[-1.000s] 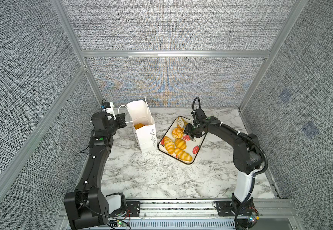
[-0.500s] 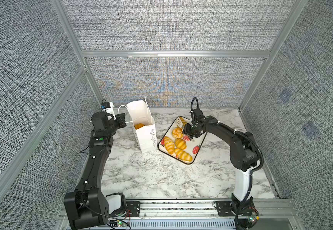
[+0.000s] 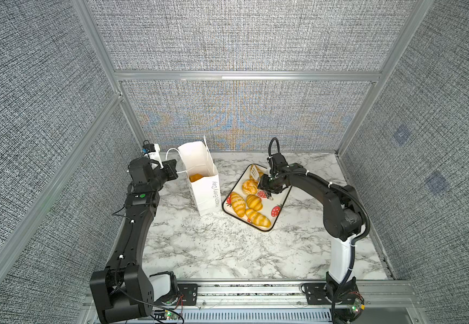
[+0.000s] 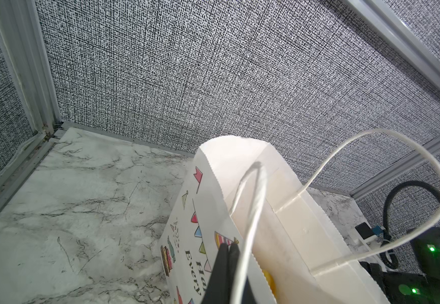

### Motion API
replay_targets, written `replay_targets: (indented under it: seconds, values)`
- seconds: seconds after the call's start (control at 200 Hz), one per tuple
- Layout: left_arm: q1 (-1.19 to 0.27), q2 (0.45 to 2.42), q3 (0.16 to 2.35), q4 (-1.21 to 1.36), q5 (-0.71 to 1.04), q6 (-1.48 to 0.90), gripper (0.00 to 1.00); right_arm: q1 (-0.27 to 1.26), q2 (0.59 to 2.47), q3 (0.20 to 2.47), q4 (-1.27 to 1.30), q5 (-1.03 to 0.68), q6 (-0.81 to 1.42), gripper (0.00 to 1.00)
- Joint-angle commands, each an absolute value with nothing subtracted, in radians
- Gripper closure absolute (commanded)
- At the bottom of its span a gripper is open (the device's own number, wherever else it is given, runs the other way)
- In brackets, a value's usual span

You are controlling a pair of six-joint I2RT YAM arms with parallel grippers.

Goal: Place the fake bread into the paper bag

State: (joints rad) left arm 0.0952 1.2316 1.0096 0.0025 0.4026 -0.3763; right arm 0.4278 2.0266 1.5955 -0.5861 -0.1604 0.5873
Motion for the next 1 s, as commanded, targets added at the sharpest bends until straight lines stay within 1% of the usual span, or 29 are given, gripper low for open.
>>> replay_targets:
  seconds: [0.0, 0.165, 0.305, 0.7, 0.995]
  values:
    - [0.097, 1.229, 1.006, 0.023, 0.418, -0.380, 1.00, 0.428, 2.015, 1.588, -0.576, -0.148, 0.587, 0.55]
    - [0.097, 1.229, 1.007, 0.024, 0.417, -0.379, 1.00, 0.429, 2.001, 1.576, -0.577, -0.140, 0.583, 0.65]
    - [0.098, 1.226, 1.006, 0.024, 0.418, -0.379, 1.00, 0.428, 1.973, 1.561, -0.572, -0.127, 0.584, 0.69]
    - [0.100, 1.227, 1.006, 0.023, 0.417, -0.380, 1.00, 0.427, 1.866, 1.512, -0.565, -0.082, 0.576, 0.74]
    - [0.100, 1.229, 1.005, 0.023, 0.417, -0.381, 1.00, 0.427, 1.760, 1.466, -0.510, -0.103, 0.577, 0.75]
